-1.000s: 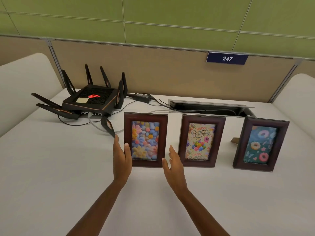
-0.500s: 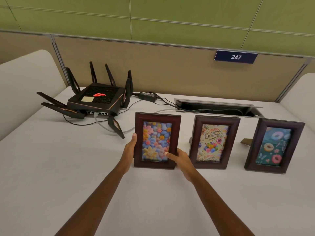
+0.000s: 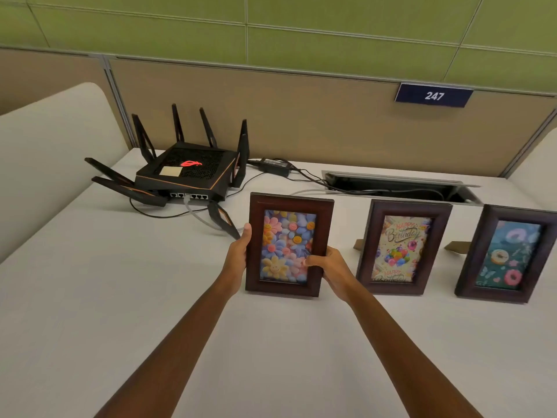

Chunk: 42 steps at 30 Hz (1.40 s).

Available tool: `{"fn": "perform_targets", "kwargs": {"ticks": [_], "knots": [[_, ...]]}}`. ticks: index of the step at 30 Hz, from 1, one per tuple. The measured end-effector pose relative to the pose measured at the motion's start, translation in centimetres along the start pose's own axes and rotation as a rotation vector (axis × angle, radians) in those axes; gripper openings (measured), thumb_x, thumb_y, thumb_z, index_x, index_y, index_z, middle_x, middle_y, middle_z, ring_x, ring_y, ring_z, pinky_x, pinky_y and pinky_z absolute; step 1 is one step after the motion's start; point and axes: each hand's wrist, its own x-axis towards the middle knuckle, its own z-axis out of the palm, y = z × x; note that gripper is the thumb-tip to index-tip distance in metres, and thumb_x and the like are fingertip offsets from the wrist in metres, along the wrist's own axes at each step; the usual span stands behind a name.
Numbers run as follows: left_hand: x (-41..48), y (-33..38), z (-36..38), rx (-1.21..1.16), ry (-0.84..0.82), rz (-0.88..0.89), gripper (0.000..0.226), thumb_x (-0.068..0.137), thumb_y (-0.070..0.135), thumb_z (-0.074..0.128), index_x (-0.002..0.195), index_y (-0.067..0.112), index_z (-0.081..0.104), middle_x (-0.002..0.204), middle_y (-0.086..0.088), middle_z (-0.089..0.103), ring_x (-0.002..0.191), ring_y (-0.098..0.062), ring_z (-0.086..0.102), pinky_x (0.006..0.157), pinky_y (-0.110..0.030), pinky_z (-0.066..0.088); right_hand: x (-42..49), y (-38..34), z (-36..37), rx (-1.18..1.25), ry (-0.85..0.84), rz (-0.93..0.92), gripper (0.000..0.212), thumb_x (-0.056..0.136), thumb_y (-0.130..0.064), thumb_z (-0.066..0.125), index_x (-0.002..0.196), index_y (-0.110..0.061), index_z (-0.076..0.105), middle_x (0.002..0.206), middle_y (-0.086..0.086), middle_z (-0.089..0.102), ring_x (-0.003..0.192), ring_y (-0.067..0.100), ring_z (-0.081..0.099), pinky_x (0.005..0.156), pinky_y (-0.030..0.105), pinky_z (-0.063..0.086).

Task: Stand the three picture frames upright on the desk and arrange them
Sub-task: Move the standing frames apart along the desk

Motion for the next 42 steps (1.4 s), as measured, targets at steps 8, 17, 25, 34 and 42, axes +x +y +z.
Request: {"fn": "perform_targets", "kwargs": {"ticks": [8,17,25,34,42], "knots": [[-0.7,2.4,-5.0,-0.004,0.089,0.076,0.040,0.095,0.042,0.025,0.081,0.038,0.062,0.088,0.013,0.067,0.068,0.002,0.070,0.054,-0.012,0.055,1.6,-1.6,5.9,-0.024,-0.048,-0.062,0.034,0.080,0.004,0.055,0.111,-0.011,0.053,0.107,0.006,0.060,0.093,0.021,0.061,0.074,0.026,0.053],[-0.6,5.9,-10.2,-0.054,0.170,0.140,0.037,0.095,0.043,0.026,0.084,0.035,0.061,0.082,0.017,0.070,0.068,0.001,0.070,0.055,-0.015,0.057,3.8,-4.2,11.9,0.011,-0.096,-0.182,0.033,0.077,0.007,0.054,0.104,-0.013,0.054,0.093,0.000,0.064,0.074,0.009,0.064,0.053,0.011,0.054],[-0.4,7.8,-15.6,-0.053,0.255,0.222,0.035,0.095,0.044,0.025,0.088,0.036,0.059,0.091,0.012,0.066,0.071,-0.002,0.071,0.060,-0.016,0.057,6.2,-5.8,17.6,-0.050,-0.215,-0.158,0.032,0.080,0.001,0.055,0.106,-0.017,0.050,0.101,0.000,0.060,0.078,0.012,0.062,0.056,0.013,0.055],[0.2,7.9,-22.0,-0.078,0.366,0.219,0.037,0.096,0.042,0.025,0.090,0.033,0.061,0.089,0.011,0.067,0.069,-0.001,0.071,0.053,-0.015,0.056,9.9,-5.0,23.9,-0.090,-0.307,-0.052,0.040,0.076,0.005,0.057,0.109,-0.017,0.052,0.103,0.001,0.060,0.072,0.007,0.061,0.048,0.010,0.051],[1.2,7.4,-25.8,-0.076,0.442,0.186,0.036,0.096,0.041,0.026,0.096,0.030,0.060,0.089,0.013,0.069,0.070,0.002,0.070,0.055,-0.013,0.056,12.3,-4.0,27.4,-0.121,-0.353,0.013,0.045,0.073,0.007,0.057,0.113,-0.014,0.051,0.117,0.009,0.061,0.090,0.018,0.060,0.059,0.017,0.050]]}}
